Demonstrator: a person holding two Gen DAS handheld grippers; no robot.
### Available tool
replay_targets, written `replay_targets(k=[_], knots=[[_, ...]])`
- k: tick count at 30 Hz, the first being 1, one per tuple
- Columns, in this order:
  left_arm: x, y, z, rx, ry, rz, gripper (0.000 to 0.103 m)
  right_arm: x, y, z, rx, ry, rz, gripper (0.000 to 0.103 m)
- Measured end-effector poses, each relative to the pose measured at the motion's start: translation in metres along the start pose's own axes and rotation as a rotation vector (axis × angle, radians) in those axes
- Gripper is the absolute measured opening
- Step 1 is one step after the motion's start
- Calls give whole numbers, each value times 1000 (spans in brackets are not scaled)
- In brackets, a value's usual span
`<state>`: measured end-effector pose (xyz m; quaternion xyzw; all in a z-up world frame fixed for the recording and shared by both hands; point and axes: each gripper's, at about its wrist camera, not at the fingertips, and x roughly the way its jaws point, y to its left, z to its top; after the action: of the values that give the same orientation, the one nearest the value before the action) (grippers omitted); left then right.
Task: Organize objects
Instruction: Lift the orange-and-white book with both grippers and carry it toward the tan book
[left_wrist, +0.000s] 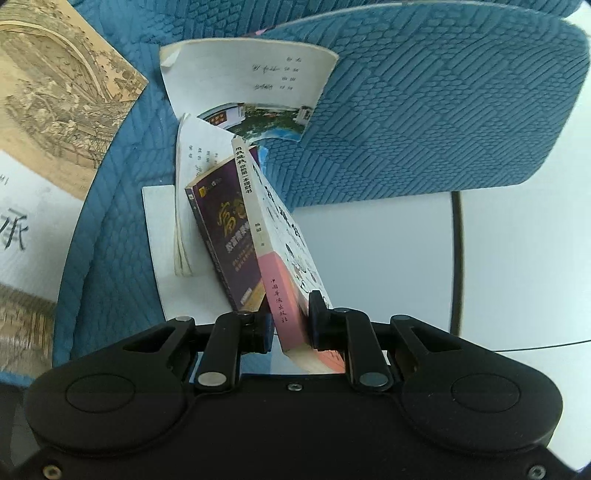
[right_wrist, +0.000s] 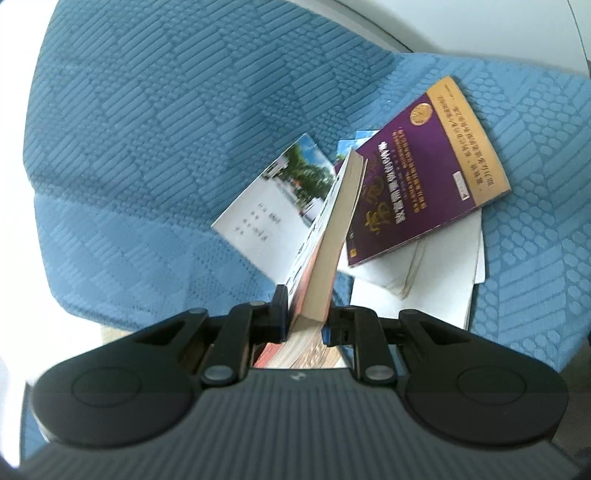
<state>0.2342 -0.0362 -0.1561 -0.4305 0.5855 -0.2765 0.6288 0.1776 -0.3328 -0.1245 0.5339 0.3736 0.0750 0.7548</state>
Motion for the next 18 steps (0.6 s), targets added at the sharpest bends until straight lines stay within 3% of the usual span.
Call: replay_targets(k=[7, 18], knots=[[-36, -22, -6, 12, -18, -3, 17, -10, 36, -8, -33, 58, 0, 21], [-109, -73, -2, 38, -145, -42, 18, -10, 108, -19, -111, 166, 83, 21]])
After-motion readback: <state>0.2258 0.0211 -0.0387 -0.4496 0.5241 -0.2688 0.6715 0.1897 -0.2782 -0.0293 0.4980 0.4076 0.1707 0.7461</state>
